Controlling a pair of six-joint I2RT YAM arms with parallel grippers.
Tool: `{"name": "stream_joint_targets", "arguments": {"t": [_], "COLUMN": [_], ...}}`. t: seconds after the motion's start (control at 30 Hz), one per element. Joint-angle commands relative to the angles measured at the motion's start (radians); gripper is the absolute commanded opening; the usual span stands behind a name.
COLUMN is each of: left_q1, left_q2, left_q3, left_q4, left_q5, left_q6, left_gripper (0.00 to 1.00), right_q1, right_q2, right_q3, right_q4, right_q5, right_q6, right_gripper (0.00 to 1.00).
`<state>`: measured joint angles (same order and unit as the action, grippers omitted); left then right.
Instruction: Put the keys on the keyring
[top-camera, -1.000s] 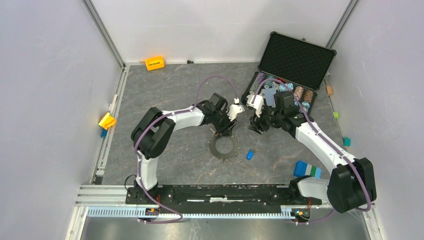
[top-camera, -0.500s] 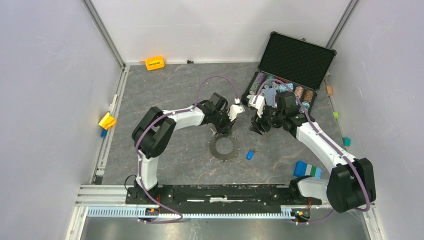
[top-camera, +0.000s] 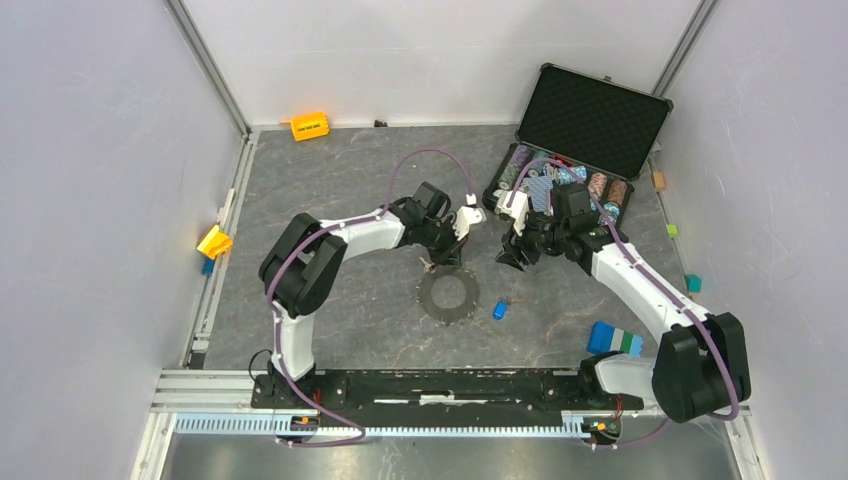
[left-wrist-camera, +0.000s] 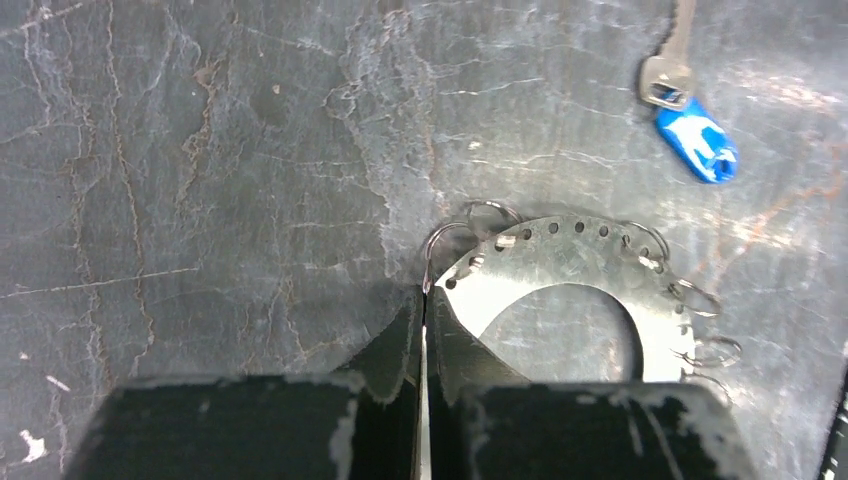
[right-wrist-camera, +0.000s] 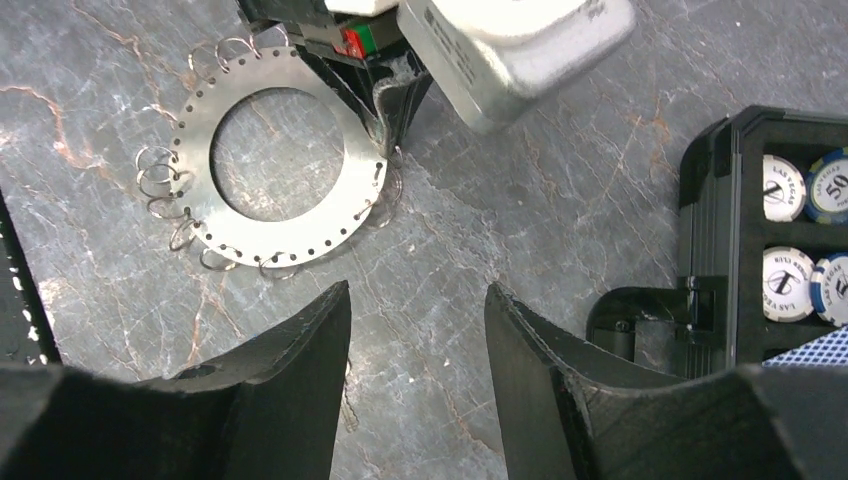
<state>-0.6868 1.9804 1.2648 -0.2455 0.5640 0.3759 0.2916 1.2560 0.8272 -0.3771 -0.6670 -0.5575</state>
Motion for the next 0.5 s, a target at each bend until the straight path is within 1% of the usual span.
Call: {"name": "stream_joint_targets", "arguments": {"t": [0.0,0.13,0.23,0.33,0.47], "left_q1": [0.031,0.061,0.066,0.067,0.067], "left_q2": [-0.143,-0.277,-0.376,-0.456,-0.548], "left_q3": [-0.017,-0.093,-0.173,-0.232,-0.279], "left_q4": [0.0,-0.042,-0.056,-0.081,-0.089], "left_q5": [0.155,0.332,0.397,0.434,0.412], "left_q6": [0.078,0.212,0.314,0.412,0.467], "left_gripper": [0.02,0.02,0.02,0.02,0.02], "right_q1": [-0.005,-0.005,-0.002,0.034,0.117], "right_q2": [-0.005,-0.011,0.005,0.027,0.047], "right_q3": [0.008,0.007,0.005,0.005,0.042], "right_q4": [0.054,0.136,0.211,0.264,0.241], "right_q5": [-0.102,-0.2,-0.288,-0.341,-0.347], "right_q6": [0.009,0.036,0.07,0.087,0.057], "right_gripper": [0.58,0.58,0.6,0.61,0.62]}}
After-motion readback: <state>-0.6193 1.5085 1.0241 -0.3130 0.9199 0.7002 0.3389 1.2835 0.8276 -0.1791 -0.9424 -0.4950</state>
